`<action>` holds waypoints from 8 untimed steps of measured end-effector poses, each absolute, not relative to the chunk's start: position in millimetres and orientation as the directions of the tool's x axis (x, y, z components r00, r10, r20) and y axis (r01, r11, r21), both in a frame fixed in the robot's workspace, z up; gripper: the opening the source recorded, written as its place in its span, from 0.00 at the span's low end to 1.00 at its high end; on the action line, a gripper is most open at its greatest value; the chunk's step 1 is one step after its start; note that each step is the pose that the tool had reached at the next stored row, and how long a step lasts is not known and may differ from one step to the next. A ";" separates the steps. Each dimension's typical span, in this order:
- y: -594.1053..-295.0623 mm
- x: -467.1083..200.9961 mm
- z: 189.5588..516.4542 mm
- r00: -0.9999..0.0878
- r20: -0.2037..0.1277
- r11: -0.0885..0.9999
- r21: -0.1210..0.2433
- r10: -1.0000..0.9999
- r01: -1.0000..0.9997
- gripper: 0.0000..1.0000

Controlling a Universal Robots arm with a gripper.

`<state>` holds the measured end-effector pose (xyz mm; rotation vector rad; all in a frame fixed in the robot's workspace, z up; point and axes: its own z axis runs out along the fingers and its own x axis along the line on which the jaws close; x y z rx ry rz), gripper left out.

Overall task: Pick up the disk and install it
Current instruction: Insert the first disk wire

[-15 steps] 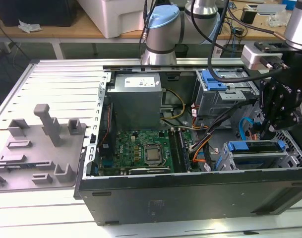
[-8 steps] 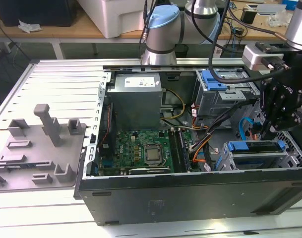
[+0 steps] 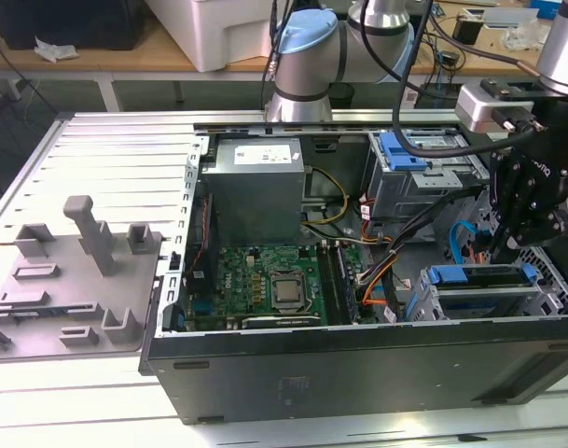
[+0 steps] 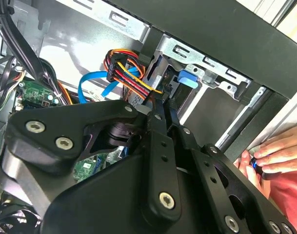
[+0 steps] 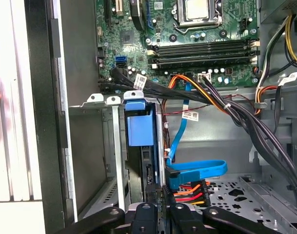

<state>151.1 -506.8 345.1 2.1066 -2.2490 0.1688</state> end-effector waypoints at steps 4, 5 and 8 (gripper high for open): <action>-507.6 151.1 345.0 -0.078 0.110 0.074 -0.039 -0.991 -0.996 0.16; -507.8 151.1 345.1 -0.079 0.110 0.075 -0.038 -0.991 -0.996 0.16; -508.0 151.1 345.0 -0.080 0.107 0.076 -0.035 -0.991 -0.996 0.16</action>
